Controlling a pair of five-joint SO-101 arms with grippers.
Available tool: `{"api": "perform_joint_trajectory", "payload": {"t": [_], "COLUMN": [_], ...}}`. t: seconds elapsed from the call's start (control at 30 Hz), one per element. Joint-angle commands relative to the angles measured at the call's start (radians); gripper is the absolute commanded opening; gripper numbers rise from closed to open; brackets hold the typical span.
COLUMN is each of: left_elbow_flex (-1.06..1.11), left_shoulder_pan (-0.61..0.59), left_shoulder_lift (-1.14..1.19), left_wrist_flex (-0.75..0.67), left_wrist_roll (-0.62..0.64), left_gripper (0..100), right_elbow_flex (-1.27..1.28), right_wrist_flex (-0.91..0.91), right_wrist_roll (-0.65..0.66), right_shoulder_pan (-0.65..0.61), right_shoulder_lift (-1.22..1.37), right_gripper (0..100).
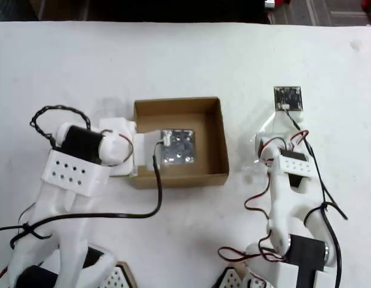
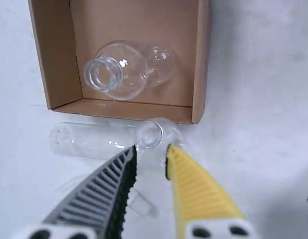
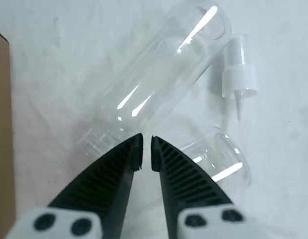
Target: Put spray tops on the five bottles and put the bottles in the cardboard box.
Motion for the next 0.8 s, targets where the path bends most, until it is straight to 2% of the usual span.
{"api": "perform_joint_trajectory", "payload": {"t": [0.0, 0.1, 0.37, 0.77], "left_elbow_flex": [-0.026, 0.057, 0.153, 0.163], "left_shoulder_pan": [-0.056, -0.082, -0.059, -0.064], "left_shoulder_lift": [-0.001, -0.004, -0.001, 0.001], "left_wrist_flex": [-0.026, -0.118, -0.25, -0.293], "left_wrist_roll": [0.026, 0.026, 0.028, 0.029], "left_gripper": [16, 22, 22, 22], "right_elbow_flex": [-0.038, -0.038, -0.037, -0.037], "right_wrist_flex": [-0.01, -0.01, -0.01, -0.01], "right_wrist_roll": [-0.005, -0.005, -0.005, -0.005], "right_shoulder_pan": [0.007, 0.007, 0.007, 0.007], "right_shoulder_lift": [-0.004, -0.004, -0.004, -0.004], "right_gripper": [1.8, 1.8, 1.8, 1.8]}}
